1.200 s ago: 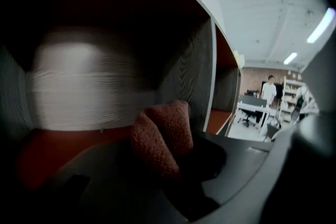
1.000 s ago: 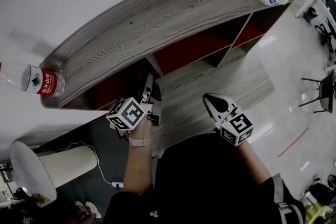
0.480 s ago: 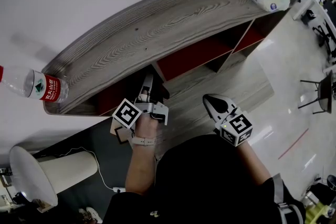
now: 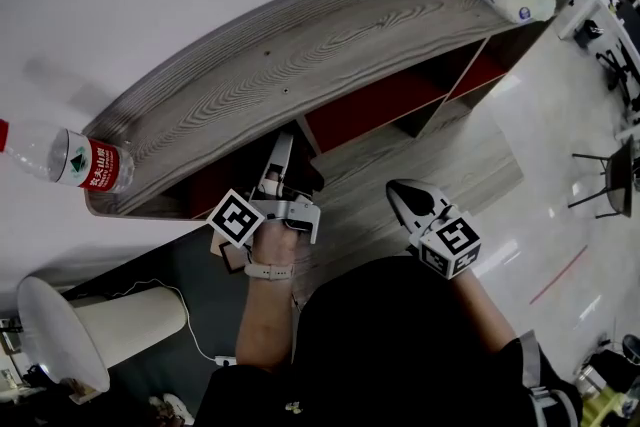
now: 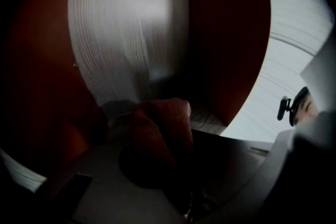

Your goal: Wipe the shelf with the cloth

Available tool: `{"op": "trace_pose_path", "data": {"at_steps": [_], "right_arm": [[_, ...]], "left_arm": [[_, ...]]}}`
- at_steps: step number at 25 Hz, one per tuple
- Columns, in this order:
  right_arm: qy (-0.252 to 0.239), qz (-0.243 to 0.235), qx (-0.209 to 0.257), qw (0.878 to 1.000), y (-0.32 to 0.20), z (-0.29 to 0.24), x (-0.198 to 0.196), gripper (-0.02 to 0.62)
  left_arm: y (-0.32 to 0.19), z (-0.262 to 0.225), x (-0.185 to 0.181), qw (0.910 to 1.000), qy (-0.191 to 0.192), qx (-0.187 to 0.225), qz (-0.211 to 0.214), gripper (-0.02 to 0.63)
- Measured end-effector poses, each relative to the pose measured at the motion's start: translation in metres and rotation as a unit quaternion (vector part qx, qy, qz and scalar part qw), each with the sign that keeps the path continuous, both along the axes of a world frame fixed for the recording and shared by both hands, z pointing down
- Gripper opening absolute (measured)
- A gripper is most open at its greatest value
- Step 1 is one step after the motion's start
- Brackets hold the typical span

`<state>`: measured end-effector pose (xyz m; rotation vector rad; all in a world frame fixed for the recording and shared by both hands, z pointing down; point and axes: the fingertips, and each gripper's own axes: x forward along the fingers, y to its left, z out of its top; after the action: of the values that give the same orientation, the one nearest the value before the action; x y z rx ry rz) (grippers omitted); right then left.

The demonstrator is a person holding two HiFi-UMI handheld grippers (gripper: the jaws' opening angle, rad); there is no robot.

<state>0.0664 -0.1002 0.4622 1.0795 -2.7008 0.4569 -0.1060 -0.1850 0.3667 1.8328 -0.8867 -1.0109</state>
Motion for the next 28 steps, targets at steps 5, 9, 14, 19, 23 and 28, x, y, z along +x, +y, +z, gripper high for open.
{"op": "trace_pose_path", "data": {"at_steps": [5, 9, 14, 19, 23, 28], "right_arm": [[-0.004, -0.002, 0.002, 1.0, -0.002, -0.005, -0.004, -0.003], [0.003, -0.019, 0.005, 1.0, 0.0, 0.001, -0.008, -0.003], [0.005, -0.027, 0.004, 1.0, 0.0, 0.002, -0.011, -0.003], [0.007, -0.025, 0.002, 1.0, -0.001, 0.004, -0.009, -0.003], [0.007, -0.024, 0.002, 1.0, -0.003, 0.005, -0.008, -0.003], [0.005, -0.022, -0.001, 1.0, -0.004, 0.004, -0.008, -0.003]], "left_arm": [[0.015, -0.036, 0.004, 0.9984, 0.007, 0.053, 0.015, 0.077], [0.028, -0.065, 0.007, 0.9937, 0.033, 0.105, 0.023, 0.075], [0.029, -0.075, 0.006, 0.9899, 0.054, 0.128, 0.027, 0.071], [0.019, -0.076, 0.0, 0.9883, 0.068, 0.136, 0.012, 0.069], [0.007, -0.073, -0.007, 0.9872, 0.084, 0.135, -0.011, 0.069], [-0.008, -0.065, -0.015, 0.9881, 0.066, 0.127, -0.057, 0.069]]}}
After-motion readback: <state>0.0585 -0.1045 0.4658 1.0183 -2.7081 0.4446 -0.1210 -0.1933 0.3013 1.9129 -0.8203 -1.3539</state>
